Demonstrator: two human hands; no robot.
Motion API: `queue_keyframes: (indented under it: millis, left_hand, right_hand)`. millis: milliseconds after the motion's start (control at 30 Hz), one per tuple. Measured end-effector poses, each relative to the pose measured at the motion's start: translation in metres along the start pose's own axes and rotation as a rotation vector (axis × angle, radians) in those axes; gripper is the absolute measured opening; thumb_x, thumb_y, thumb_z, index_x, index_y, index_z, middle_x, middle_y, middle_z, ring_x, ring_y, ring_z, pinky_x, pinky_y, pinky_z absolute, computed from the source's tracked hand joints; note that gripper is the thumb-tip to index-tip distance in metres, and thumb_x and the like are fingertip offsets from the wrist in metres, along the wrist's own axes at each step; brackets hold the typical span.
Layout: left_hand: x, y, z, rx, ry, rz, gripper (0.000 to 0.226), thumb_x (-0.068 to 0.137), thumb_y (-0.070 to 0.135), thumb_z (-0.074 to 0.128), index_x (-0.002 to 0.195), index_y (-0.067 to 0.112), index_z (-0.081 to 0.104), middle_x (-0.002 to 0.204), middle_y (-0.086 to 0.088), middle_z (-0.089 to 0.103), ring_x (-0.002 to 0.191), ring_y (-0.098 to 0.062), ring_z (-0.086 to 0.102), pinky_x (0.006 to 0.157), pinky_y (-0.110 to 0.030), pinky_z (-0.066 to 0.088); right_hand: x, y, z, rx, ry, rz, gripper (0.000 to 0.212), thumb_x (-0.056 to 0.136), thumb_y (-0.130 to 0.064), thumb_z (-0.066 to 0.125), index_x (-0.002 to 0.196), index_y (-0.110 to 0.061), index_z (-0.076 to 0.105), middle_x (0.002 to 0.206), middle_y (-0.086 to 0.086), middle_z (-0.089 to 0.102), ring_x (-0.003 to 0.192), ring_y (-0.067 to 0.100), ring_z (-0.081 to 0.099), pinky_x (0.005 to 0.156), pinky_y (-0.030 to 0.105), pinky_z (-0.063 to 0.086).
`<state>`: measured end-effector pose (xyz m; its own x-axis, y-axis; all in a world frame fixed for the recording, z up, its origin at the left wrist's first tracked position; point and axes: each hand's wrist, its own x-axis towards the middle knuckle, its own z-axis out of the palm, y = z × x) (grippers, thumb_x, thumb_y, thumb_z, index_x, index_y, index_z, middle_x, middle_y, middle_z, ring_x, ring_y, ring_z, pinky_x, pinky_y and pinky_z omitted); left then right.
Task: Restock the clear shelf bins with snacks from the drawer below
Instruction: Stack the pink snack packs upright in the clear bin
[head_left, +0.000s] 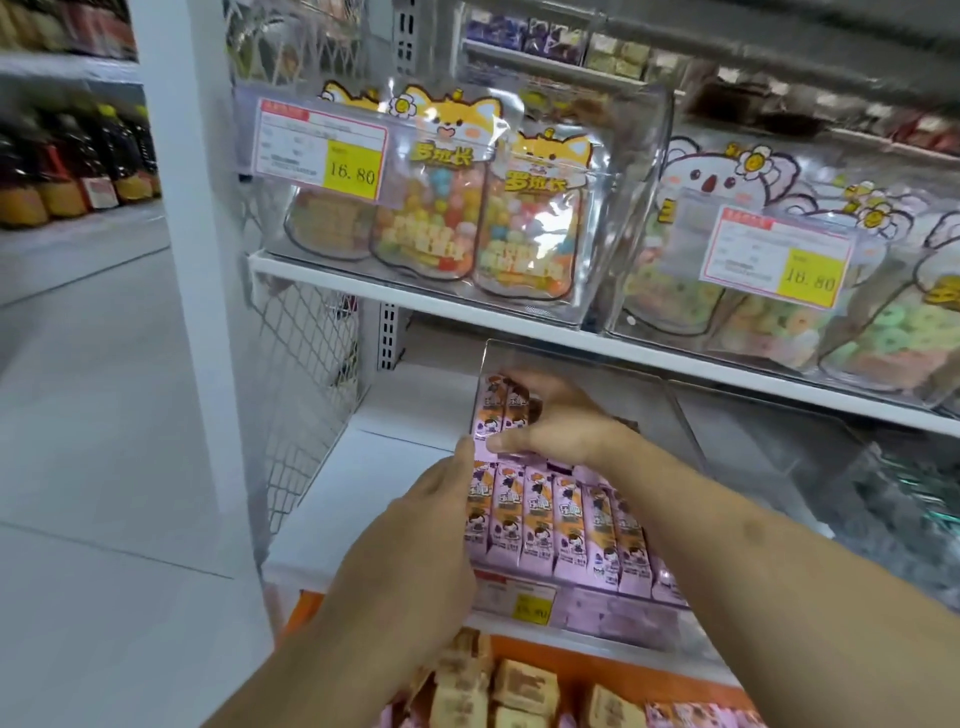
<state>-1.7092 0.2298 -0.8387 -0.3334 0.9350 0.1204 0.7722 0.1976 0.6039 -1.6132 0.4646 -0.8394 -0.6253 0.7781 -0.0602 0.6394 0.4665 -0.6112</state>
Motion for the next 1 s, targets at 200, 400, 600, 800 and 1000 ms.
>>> queue_keyframes:
  millis: [200,400,600,800,1000]
  left_hand:
    - [-0.002,-0.001,0.000,-0.019,-0.012,0.006,0.088,0.098,0.008,0.054,0.164,0.037,0.003,0.163,0.011,0.032,0.137,-0.016,0.049,0.105,-0.030,0.048]
    - [0.000,-0.003,0.003,-0.056,-0.016,-0.013,0.087,0.099,0.010,0.054,0.163,0.042,0.005,0.159,0.015,0.037,0.134,-0.013,0.051,0.107,-0.034,0.050]
    - [-0.001,-0.002,0.004,-0.097,-0.004,-0.037,0.093,0.097,0.007,0.058,0.162,0.045,0.002,0.149,0.019,0.047,0.126,-0.007,0.053,0.103,-0.037,0.055]
    - [-0.001,-0.002,0.003,-0.153,-0.014,-0.041,0.086,0.100,0.009,0.057,0.158,0.052,0.010,0.134,0.021,0.055,0.112,-0.001,0.056,0.094,-0.029,0.058]
    - [-0.001,-0.007,0.004,-0.163,-0.024,-0.038,0.082,0.102,0.013,0.058,0.157,0.055,0.014,0.109,0.032,0.050,0.095,0.005,0.054,0.071,-0.009,0.042]
  right_hand:
    - [-0.007,0.006,0.009,-0.097,0.087,-0.046,0.106,0.078,-0.050,0.087,0.162,-0.036,0.023,0.169,-0.004,0.026,0.146,0.022,0.041,0.115,0.036,0.042]
    - [-0.009,0.008,0.012,-0.115,0.114,-0.027,0.093,0.084,-0.055,0.080,0.160,-0.034,0.030,0.161,-0.001,0.041,0.139,0.025,0.052,0.112,0.038,0.046]
    - [-0.003,0.005,0.014,-0.053,0.068,0.033,0.090,0.086,-0.048,0.080,0.157,-0.047,0.025,0.150,0.000,0.056,0.120,0.027,0.067,0.099,0.046,0.059]
    - [-0.006,0.005,0.013,-0.074,0.081,0.015,0.091,0.084,-0.053,0.079,0.156,-0.044,0.026,0.149,0.002,0.056,0.123,0.029,0.065,0.102,0.048,0.057]
    - [-0.026,-0.002,0.007,-0.130,0.124,-0.056,0.086,0.090,-0.054,0.074,0.161,-0.033,0.029,0.164,0.000,0.039,0.145,0.025,0.045,0.115,0.038,0.042]
